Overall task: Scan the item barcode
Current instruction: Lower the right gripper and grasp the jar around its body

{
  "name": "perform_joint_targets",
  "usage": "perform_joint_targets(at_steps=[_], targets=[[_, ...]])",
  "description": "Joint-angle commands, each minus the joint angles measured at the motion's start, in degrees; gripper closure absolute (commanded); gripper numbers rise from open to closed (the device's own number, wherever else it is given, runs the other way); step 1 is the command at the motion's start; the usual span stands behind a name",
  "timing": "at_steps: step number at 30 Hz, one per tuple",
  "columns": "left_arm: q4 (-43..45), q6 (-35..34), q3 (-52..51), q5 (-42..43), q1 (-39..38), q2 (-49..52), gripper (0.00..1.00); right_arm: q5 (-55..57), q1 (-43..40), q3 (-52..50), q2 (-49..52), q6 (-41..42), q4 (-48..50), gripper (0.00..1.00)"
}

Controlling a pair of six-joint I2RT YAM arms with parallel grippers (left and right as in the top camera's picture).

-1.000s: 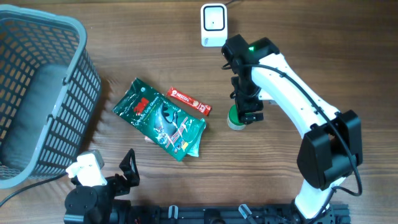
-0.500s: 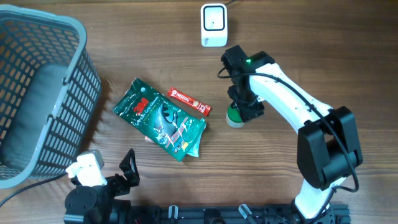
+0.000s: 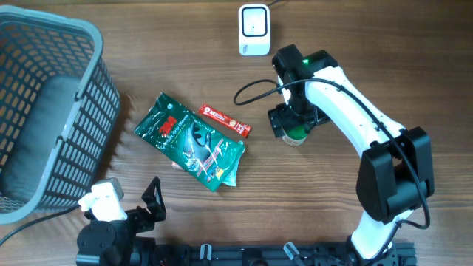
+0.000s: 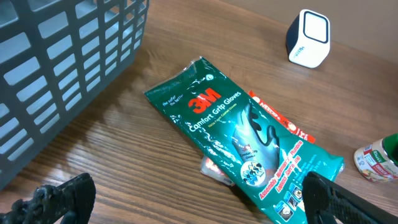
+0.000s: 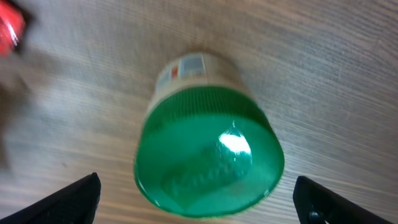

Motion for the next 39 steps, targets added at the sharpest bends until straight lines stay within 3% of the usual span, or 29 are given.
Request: perform_joint_targets(at_steps=[1, 4, 6, 9, 10, 13, 15, 29, 33, 37, 38, 39], targets=[[0.1, 0.8, -0.3, -0.8, -0.3, -0.2, 0.0, 2.8, 0.1, 2.1, -1.4, -6.5, -1.7, 0.0], [0.1, 0.8, -0.3, -0.8, -0.3, -0.2, 0.0, 2.8, 0.1, 7.4, -1.6, -0.1, -5.4, 0.0], [0.1, 0.8, -0.3, -0.8, -0.3, -0.2, 0.0, 2.8, 0.1, 12.9, -2.1, 10.6, -8.4, 0.0], [0.1, 0.8, -0.3, -0.8, -0.3, -0.2, 0.0, 3.3, -0.6, 16.8, -2.7, 38.5, -11.3, 0.0], [0.1, 0.8, -0.3, -0.8, -0.3, -0.2, 0.0, 3.8, -1.3, 16.8, -2.9, 54.7, -14.2, 0.0], [0.1, 0.8, -0.3, -0.8, -0.3, -0.2, 0.0, 3.8, -2.3, 14.8, -2.9, 89.1, -18.3, 0.0], [0.1, 0.8, -0.3, -0.8, -0.3, -0.2, 0.0, 2.6, -2.3, 12.3, -2.8, 100.3, -15.1, 0.0], [0.1, 0.8, -0.3, -0.8, -0.3, -0.2, 0.0, -0.3, -2.2, -9.8, -2.7, 99.8, 12.7, 0.0], [0.1, 0.8, -0.3, -0.8, -0.3, -0.2, 0.0, -0.8, -2.2, -12.2, -2.7, 92.1, 17.2, 0.05], [0.1, 0.8, -0.3, -0.8, -0.3, -0.2, 0.0, -1.4, -2.2, -12.2, -2.7, 78.4, 17.2, 0.22], [0.1, 0.8, -0.3, -0.8, -0.3, -0.2, 0.0, -1.4, -2.2, -12.2, -2.7, 70.7, 17.1, 0.32], [0.1, 0.8, -0.3, -0.8, -0.3, -0.2, 0.0, -1.4, -2.2, -12.2, -2.7, 65.9, 16.9, 0.35]])
